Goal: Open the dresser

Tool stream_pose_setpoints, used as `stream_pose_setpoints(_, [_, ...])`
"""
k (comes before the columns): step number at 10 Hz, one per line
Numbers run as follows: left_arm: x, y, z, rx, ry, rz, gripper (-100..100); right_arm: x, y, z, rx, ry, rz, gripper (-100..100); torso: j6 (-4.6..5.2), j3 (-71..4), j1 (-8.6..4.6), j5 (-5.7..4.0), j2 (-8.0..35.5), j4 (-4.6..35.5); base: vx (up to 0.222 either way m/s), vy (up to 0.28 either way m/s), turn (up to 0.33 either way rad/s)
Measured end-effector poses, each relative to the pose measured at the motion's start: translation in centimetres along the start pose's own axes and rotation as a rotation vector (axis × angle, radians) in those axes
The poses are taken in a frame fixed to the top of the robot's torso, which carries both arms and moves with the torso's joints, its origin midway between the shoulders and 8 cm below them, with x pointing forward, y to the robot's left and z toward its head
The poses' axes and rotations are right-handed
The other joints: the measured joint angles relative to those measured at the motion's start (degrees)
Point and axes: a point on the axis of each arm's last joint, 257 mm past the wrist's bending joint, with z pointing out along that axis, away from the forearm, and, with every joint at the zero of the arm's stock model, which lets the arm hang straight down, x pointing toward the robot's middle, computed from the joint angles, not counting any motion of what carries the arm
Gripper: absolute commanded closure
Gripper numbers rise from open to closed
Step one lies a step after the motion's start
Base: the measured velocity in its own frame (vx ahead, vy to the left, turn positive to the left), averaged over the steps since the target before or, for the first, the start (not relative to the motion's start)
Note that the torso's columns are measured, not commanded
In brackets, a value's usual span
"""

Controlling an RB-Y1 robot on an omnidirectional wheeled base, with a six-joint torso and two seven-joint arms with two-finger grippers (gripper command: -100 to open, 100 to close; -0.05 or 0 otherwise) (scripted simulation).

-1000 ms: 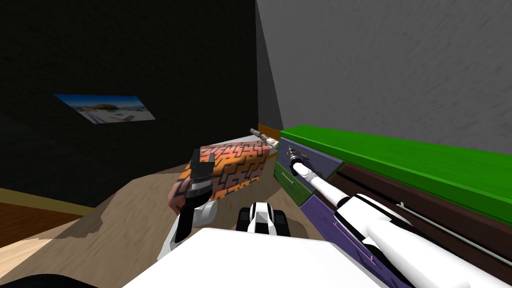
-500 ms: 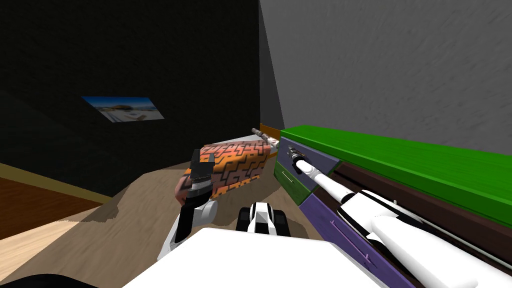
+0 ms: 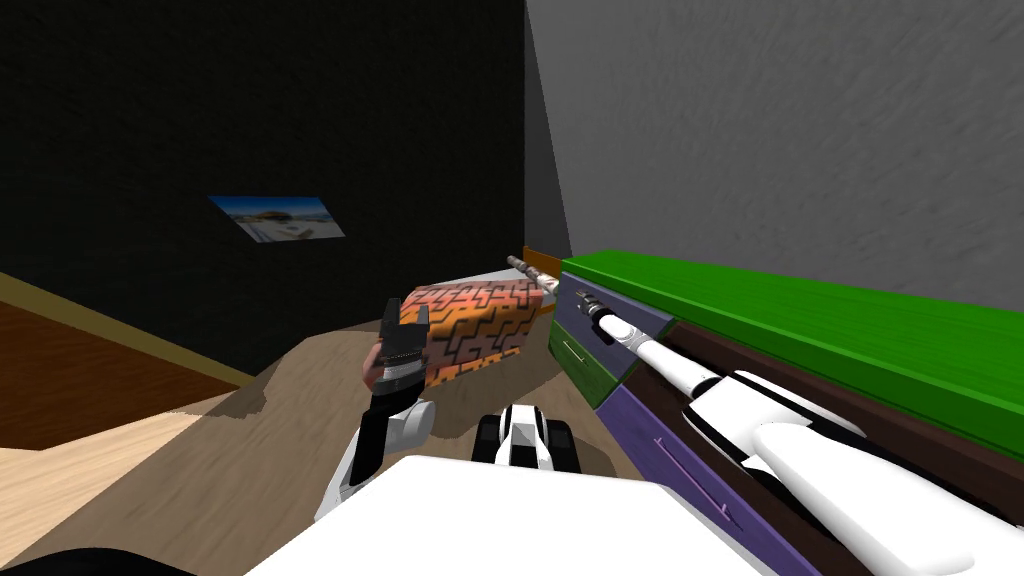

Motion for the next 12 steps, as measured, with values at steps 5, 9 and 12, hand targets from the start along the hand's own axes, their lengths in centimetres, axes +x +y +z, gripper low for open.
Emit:
stream_pose_setpoints(5, [0.0, 0.0, 0.0, 0.000, 0.000, 0.000, 0, 0.9, 0.2, 0.0, -0.064, -0.042, -0.067, -100, 0.00, -0.11, 0.11, 0.03, -0.17, -0.05, -0.030, -0.020, 0.027])
stream_pose_setpoints(9, [0.0, 0.0, 0.0, 0.000, 0.000, 0.000, 0, 0.6, 0.4, 0.0, -0.067, -0.043, -0.012, -100, 0.02, 0.03, -0.02, -0.01, 0.04, 0.02, -0.009, -0.005, 0.024])
stream_pose_setpoints(12, [0.0, 0.0, 0.0, 0.000, 0.000, 0.000, 0, 2.2, 0.3, -0.1, -0.122, -0.060, -0.005, -100, 0.04, 0.09, -0.09, -0.04, 0.12, 0.04, -0.091, -0.066, 0.094])
